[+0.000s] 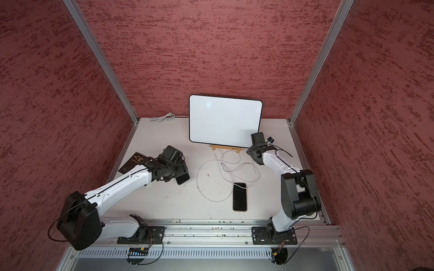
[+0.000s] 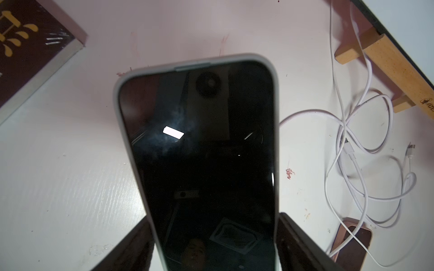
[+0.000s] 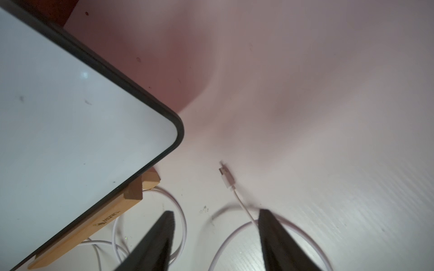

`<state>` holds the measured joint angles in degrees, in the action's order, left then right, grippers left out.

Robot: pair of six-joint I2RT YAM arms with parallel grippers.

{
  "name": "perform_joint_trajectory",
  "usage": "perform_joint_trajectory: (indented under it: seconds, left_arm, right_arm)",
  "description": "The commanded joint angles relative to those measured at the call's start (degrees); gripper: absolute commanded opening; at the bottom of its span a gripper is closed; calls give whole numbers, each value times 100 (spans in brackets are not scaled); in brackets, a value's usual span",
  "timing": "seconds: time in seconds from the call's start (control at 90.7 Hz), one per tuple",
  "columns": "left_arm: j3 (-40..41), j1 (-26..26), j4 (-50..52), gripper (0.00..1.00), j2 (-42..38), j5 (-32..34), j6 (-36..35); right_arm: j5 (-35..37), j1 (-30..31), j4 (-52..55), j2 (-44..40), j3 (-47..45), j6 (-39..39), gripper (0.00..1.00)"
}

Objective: Unplug the charging cable from the phone
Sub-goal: Remove the charging cable from the phone, then place the phone at the center of the board.

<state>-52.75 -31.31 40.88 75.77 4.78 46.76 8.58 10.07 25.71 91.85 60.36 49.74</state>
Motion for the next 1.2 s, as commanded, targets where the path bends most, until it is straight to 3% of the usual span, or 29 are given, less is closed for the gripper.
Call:
perform_joint_trajectory:
  seconds: [0.0, 0.342, 0.628, 1.19]
  left_arm:
    - [-11, -37, -240, 57, -9, -28, -75]
    - [-73, -141, -103, 58, 408, -243, -512]
    - [-186, -533, 298, 58, 1024, -273, -1090]
    - [-241, -900, 495, 60, 1442, -133, -1409]
  right_arm:
    - [-61, -86, 153, 47, 204, -56, 80]
    - [-320, -118, 176, -736, -295, -102, 82]
    - [-788, -52, 109, -1499, -935, -358, 82]
    - [-948, 72, 206, -1645, -1399, -712, 82]
